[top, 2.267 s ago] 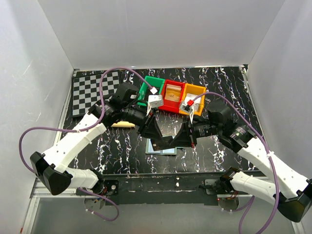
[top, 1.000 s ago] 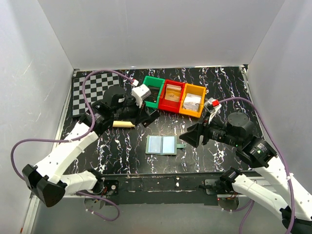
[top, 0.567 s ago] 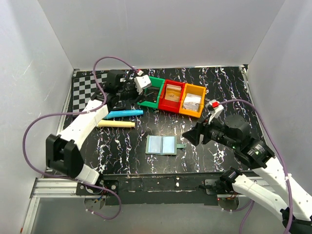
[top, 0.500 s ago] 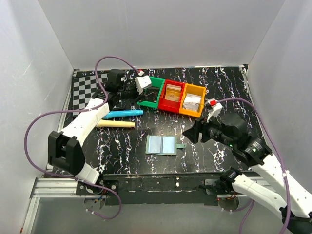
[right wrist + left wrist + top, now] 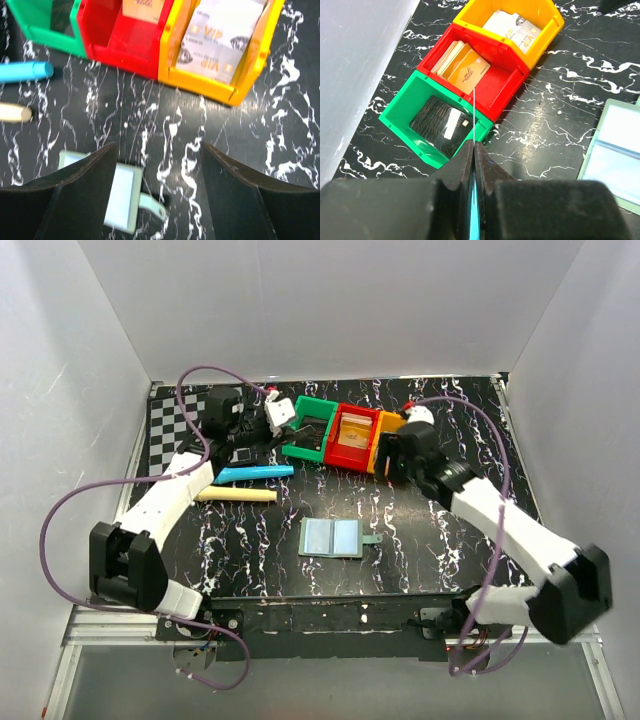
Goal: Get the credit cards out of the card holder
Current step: Move the storage box to the center of the board.
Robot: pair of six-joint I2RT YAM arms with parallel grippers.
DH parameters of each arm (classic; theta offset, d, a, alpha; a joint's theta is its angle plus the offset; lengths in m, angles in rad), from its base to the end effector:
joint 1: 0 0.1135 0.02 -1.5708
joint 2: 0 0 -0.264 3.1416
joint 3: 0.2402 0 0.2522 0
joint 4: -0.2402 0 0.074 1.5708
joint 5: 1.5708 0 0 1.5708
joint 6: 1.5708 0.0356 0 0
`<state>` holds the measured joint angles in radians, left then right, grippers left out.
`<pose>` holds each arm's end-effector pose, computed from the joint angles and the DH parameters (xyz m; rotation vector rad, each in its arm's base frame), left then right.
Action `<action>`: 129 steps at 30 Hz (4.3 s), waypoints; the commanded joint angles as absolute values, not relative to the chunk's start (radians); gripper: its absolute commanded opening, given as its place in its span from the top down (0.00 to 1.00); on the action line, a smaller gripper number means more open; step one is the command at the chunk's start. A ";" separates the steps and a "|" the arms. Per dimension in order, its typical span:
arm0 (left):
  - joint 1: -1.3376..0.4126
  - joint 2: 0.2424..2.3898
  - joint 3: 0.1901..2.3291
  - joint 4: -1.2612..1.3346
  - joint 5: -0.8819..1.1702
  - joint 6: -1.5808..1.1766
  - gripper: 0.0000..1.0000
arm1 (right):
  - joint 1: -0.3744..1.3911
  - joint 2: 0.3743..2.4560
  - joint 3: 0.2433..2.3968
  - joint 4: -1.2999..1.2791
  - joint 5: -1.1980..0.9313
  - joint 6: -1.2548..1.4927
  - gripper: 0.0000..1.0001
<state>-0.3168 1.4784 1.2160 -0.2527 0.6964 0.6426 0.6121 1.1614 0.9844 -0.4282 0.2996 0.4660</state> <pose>0.3121 -0.1264 0.3209 1.2668 1.5403 -0.5144 0.2151 0.1382 0.3102 0.0128 2.1607 0.3006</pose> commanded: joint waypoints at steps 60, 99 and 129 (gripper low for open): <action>-0.337 1.255 0.951 -0.026 0.847 0.525 1.00 | 0.443 1.915 1.474 -0.509 0.259 0.198 0.78; -0.411 1.365 1.012 -0.117 0.862 0.630 1.00 | 0.479 1.657 1.187 -0.564 0.189 -0.028 0.99; -0.449 1.614 1.290 -0.492 0.787 0.710 1.00 | 0.500 1.149 1.097 -0.530 0.149 0.325 0.21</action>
